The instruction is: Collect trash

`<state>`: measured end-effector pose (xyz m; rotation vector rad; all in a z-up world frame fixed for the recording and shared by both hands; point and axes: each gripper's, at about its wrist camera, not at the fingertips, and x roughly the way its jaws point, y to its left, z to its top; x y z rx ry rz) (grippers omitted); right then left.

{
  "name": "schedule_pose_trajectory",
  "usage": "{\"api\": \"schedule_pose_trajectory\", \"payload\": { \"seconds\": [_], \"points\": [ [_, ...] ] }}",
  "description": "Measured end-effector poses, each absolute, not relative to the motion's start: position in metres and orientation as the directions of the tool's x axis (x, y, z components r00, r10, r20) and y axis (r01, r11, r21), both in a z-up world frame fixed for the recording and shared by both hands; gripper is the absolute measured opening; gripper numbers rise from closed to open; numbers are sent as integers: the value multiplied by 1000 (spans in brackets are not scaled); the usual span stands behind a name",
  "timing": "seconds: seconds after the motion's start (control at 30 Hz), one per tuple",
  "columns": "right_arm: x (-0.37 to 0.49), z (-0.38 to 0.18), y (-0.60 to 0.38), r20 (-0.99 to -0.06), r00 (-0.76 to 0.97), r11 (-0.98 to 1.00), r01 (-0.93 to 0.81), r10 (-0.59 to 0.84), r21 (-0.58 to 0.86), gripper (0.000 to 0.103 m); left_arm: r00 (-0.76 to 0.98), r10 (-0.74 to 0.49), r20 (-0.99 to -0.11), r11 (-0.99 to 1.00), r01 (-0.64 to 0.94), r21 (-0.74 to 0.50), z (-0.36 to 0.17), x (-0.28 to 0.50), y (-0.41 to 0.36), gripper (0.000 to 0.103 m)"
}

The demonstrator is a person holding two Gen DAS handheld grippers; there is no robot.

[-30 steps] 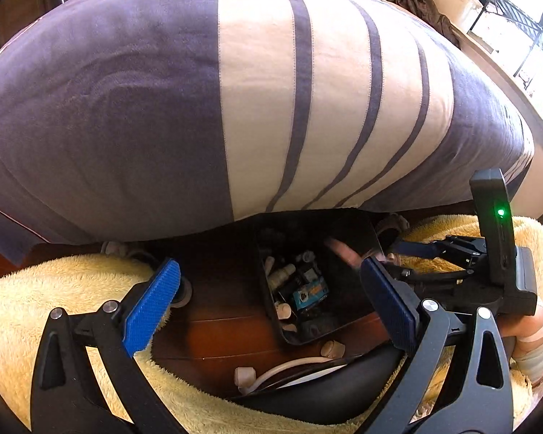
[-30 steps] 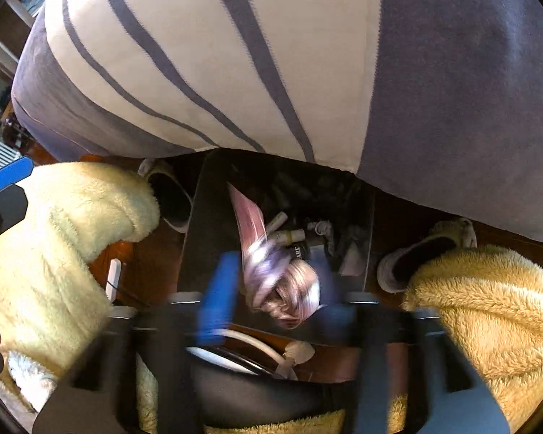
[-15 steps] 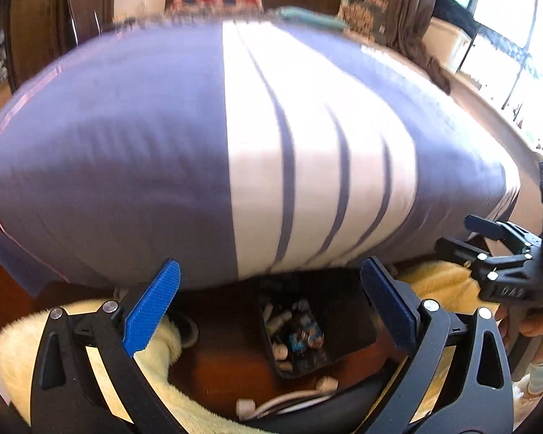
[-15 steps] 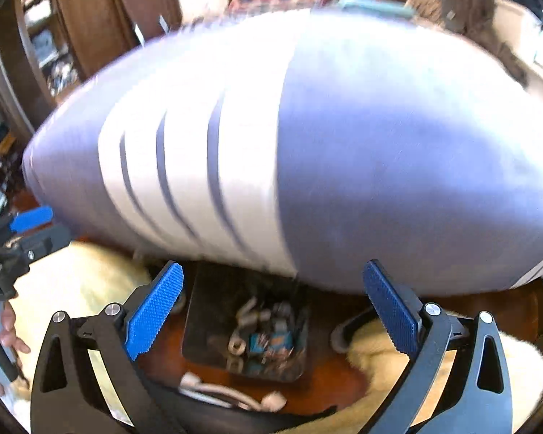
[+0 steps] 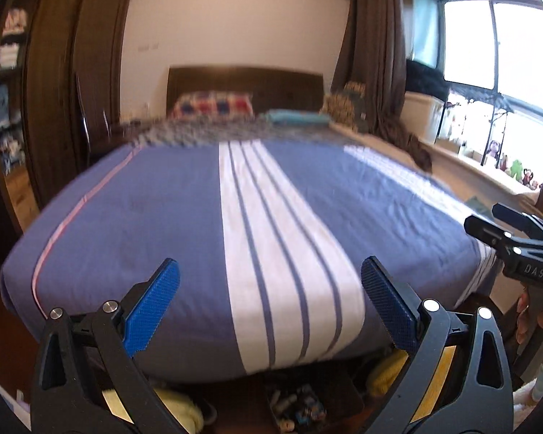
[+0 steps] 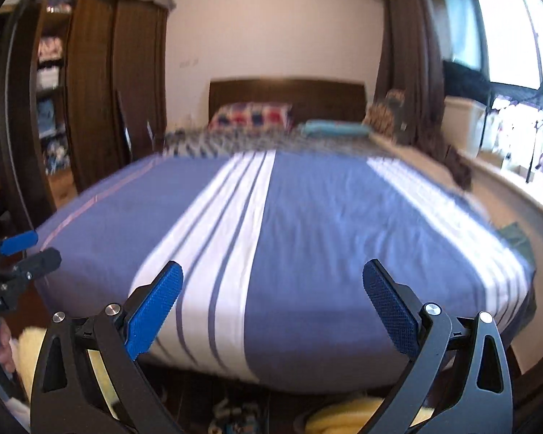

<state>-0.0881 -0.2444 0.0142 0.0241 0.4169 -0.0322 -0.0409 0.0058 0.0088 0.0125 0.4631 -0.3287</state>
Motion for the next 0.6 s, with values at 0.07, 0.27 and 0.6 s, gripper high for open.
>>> {"api": "schedule_pose_trajectory", "payload": {
  "seconds": [0.07,0.27,0.6],
  "points": [
    [-94,33,-248,-353,934,998,60,-48,24,100,864,-305,-401,948,316,-41,24,-48,2,95],
    [-111,62,-252,-246,962,991,131,-121,27,100,901,-292,-321,953,302,-21,52,-63,-5,95],
    [-130,67,-246,-199,964,983,181,-174,18,100,924,-273,-267,959,284,5,66,-80,-10,95]
  ]
}}
